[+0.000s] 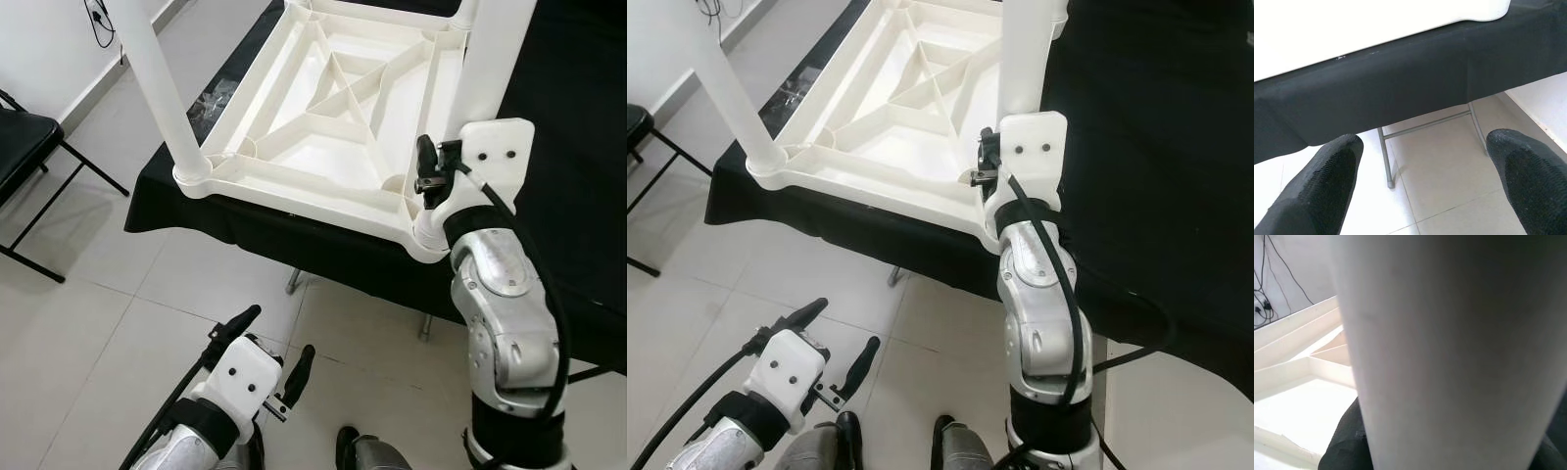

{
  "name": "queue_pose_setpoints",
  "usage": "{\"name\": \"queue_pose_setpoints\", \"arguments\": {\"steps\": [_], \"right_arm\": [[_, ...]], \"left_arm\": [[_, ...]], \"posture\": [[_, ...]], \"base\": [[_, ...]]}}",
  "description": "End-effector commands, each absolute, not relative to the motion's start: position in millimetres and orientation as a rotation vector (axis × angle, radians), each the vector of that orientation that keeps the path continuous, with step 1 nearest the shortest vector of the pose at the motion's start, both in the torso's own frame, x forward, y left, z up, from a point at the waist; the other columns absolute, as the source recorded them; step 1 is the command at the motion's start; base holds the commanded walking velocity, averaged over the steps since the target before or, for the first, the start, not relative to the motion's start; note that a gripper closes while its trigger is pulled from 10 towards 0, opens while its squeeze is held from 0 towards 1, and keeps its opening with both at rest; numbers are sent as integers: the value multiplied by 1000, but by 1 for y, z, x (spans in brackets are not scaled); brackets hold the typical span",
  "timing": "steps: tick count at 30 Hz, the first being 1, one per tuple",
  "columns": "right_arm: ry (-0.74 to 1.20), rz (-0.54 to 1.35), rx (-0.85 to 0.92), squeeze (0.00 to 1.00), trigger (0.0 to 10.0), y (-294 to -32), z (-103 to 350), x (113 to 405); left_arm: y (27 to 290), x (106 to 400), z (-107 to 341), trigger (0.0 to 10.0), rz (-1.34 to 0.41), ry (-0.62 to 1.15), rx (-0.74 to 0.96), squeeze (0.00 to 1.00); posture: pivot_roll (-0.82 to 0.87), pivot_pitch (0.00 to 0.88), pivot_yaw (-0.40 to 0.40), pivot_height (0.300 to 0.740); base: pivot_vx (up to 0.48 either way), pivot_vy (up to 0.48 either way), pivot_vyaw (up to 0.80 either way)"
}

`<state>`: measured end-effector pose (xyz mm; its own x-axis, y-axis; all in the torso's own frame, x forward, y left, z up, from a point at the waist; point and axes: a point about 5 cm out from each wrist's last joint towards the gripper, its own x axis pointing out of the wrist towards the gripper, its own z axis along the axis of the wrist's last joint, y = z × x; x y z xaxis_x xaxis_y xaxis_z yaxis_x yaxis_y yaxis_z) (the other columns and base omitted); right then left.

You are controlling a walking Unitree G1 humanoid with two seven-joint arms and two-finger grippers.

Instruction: Building children table

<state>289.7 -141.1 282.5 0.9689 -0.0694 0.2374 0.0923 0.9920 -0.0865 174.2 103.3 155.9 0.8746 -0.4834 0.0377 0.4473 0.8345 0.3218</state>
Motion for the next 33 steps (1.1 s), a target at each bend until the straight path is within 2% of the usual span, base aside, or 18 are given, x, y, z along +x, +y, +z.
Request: {"name": "queue_pose_setpoints", "arguments": {"steps": [1, 4, 9, 14, 22, 25, 33], "right_arm": [[139, -96, -42, 0, 0, -150, 220, 302], [107, -76, 51, 0, 0, -156, 229, 312], [67, -82, 82, 0, 0, -165, 239, 319], [-40, 43, 147, 0, 0, -161, 251, 321], [-157, 247, 75, 0, 0, -144, 259, 309], [-193, 346, -9, 0, 0, -134, 262, 303], [-231, 444, -76, 0, 0, -127, 268, 302]], "left_arm": [[103, 172, 149, 10000, -500, -88, 310, 0], [103, 172, 150, 10000, -502, -88, 309, 0], [102, 172, 149, 10000, -502, -89, 309, 0], [102, 172, 149, 10000, -502, -89, 310, 0], [103, 172, 149, 10000, -502, -90, 312, 0], [103, 173, 149, 10000, -502, -91, 314, 0], [103, 174, 150, 10000, -500, -93, 317, 0]], "posture": [[30, 368, -2, 740], [33, 367, 1, 740], [37, 361, 0, 740], [36, 358, -1, 740], [39, 355, 6, 740], [38, 355, 7, 740], [37, 357, 4, 740]], "base": [[0, 0, 0], [0, 0, 0], [0, 0, 0], [0, 0, 0], [0, 0, 0], [0, 0, 0], [0, 0, 0]]}}
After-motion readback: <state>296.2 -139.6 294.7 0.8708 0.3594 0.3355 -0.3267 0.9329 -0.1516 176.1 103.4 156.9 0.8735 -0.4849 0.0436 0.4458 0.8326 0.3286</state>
